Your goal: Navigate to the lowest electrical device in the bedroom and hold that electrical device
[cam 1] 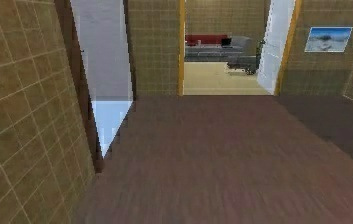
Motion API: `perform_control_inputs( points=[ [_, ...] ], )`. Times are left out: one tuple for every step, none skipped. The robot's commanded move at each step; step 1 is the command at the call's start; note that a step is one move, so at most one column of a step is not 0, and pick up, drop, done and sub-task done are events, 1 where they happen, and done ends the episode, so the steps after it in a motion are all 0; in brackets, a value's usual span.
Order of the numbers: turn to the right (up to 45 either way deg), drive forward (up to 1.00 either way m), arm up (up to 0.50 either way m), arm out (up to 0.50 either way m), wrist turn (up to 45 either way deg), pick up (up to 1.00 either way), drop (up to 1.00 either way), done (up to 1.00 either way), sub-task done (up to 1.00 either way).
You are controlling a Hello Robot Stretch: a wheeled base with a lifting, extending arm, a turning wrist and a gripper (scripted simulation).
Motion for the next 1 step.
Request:
perform_control_inputs(
  points=[
    [0.0,0.05,0.00,0.00,0.0,0.00,0.00,0.00,0.00]
  ],
)
